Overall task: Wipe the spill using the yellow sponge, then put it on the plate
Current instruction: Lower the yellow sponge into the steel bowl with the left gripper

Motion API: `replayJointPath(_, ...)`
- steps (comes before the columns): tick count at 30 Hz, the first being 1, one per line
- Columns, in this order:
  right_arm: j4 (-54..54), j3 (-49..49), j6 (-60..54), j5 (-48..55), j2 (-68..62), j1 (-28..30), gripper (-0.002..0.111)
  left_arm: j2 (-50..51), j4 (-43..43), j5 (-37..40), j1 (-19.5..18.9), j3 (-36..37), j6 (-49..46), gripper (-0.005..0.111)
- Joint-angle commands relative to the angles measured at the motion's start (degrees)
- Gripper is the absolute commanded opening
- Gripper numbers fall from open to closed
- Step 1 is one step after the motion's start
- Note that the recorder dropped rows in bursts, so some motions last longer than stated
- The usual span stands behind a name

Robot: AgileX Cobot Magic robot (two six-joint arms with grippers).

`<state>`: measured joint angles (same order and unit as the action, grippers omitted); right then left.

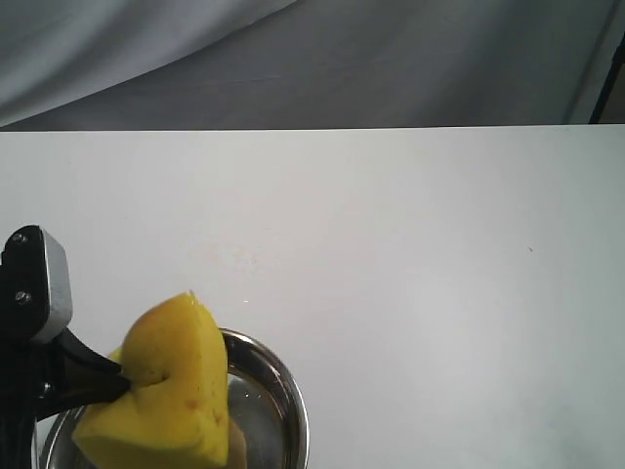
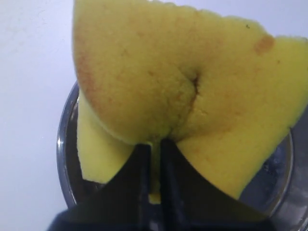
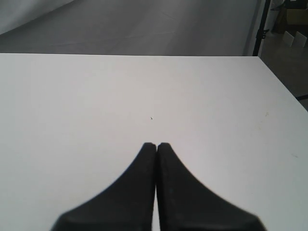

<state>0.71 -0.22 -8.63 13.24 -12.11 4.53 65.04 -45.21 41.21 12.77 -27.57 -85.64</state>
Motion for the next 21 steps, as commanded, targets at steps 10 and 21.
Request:
replayJointPath(10,-0.3,0.2,0.0,-0.5,-0.2,0.2,0.000,0.8,0.1,-1.2,0.5,2.1,0.1,0.000)
replayJointPath(21,-0.3,0.2,0.0,-0.5,-0.2,0.2,0.000,2.0,-2.1,-2.0,0.5,2.1,-0.1,0.011)
